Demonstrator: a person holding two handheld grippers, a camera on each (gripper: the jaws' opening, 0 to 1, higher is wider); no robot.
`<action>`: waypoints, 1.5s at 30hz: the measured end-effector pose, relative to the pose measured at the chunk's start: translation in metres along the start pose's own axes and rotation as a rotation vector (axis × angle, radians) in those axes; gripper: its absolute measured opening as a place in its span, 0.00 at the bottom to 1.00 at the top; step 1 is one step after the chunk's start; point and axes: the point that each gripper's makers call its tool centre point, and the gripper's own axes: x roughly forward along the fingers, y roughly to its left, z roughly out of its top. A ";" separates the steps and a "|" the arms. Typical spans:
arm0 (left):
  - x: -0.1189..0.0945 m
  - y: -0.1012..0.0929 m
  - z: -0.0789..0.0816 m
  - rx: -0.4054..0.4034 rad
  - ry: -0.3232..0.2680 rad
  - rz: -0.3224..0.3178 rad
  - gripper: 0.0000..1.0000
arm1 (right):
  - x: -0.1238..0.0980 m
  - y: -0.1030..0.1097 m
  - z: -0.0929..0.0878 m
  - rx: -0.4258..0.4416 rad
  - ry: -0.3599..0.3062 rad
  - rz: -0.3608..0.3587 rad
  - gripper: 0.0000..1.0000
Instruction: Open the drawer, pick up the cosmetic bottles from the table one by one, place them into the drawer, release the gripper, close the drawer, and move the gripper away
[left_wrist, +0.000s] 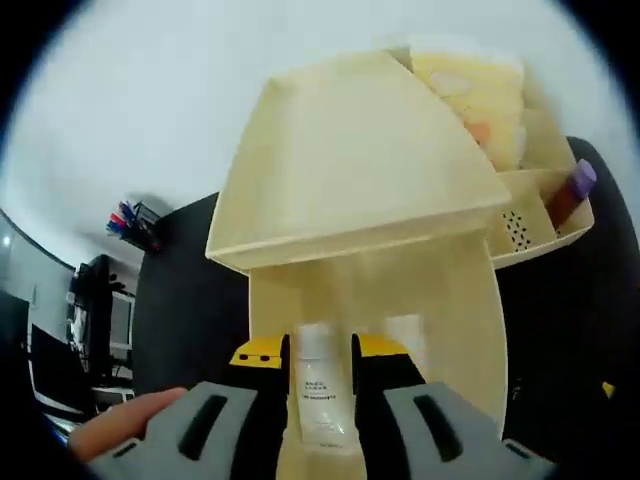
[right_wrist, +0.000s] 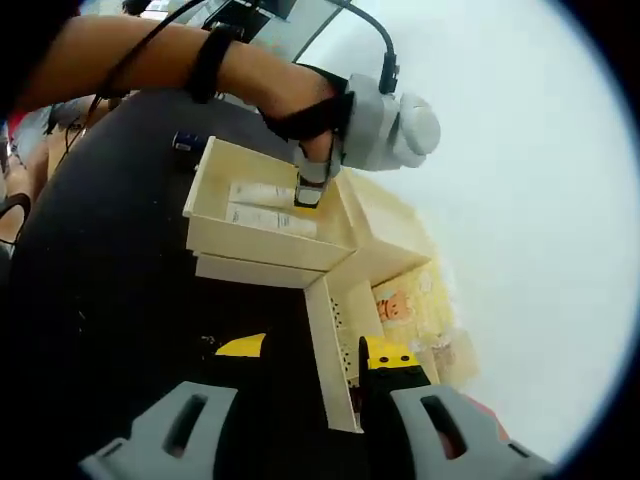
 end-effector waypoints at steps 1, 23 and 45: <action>0.001 0.000 -0.001 -0.002 0.006 -0.002 0.27 | 0.000 -0.001 0.000 0.000 0.000 0.000 0.31; -0.006 0.000 -0.001 -0.021 -0.045 -0.067 0.13 | 0.000 0.003 -0.005 -0.004 0.023 -0.001 0.31; -0.077 0.027 0.014 -0.195 -0.519 -0.272 0.13 | 0.004 0.006 -0.005 -0.020 0.047 -0.003 0.31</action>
